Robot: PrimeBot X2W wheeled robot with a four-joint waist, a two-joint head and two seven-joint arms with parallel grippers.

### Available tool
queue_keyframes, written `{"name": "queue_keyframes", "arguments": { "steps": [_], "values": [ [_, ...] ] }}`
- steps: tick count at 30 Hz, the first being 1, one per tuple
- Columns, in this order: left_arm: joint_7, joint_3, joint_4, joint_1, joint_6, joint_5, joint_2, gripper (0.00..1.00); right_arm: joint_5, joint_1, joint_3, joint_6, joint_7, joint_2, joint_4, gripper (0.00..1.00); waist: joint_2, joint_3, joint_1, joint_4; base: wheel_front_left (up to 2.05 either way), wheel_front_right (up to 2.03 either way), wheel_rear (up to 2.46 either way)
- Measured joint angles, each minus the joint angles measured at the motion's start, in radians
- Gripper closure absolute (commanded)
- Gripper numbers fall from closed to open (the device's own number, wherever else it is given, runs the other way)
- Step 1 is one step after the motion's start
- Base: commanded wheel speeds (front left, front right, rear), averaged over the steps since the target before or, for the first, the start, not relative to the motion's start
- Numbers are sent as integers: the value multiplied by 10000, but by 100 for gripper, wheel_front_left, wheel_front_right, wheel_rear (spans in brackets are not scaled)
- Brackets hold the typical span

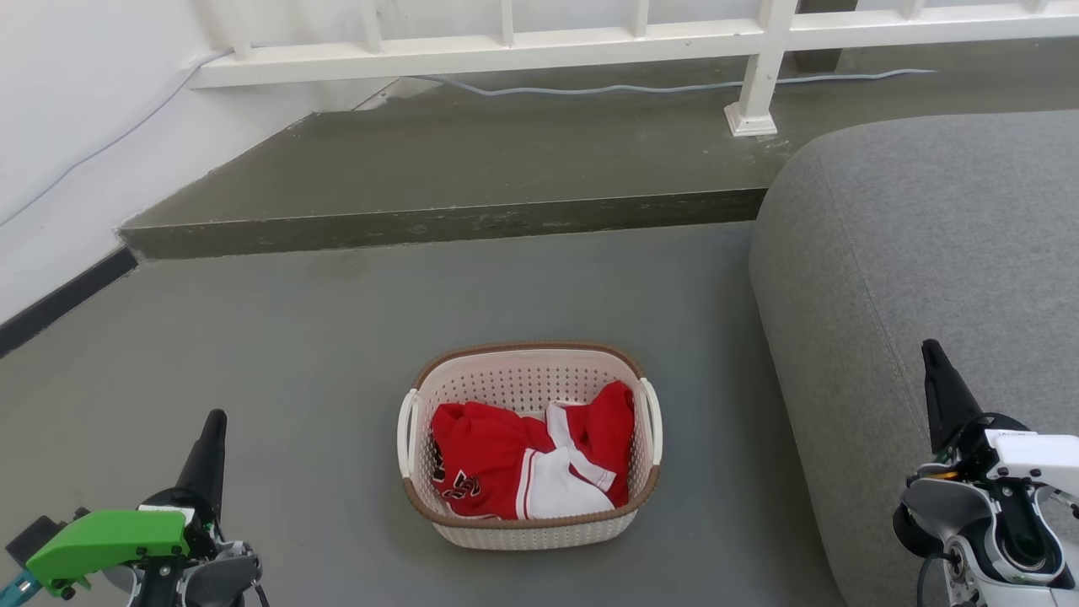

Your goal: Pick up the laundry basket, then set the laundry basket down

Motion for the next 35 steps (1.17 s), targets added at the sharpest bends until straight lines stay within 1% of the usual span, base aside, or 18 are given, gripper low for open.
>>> {"name": "queue_keyframes", "arguments": {
  "steps": [35],
  "values": [
    [0, -2, -2, 0, 0, -2, 0, 100, -2, -1, -21, 12, 15, 6, -10, 100, 0, 1, 0, 0, 0, 0, 0]
  ]
}}
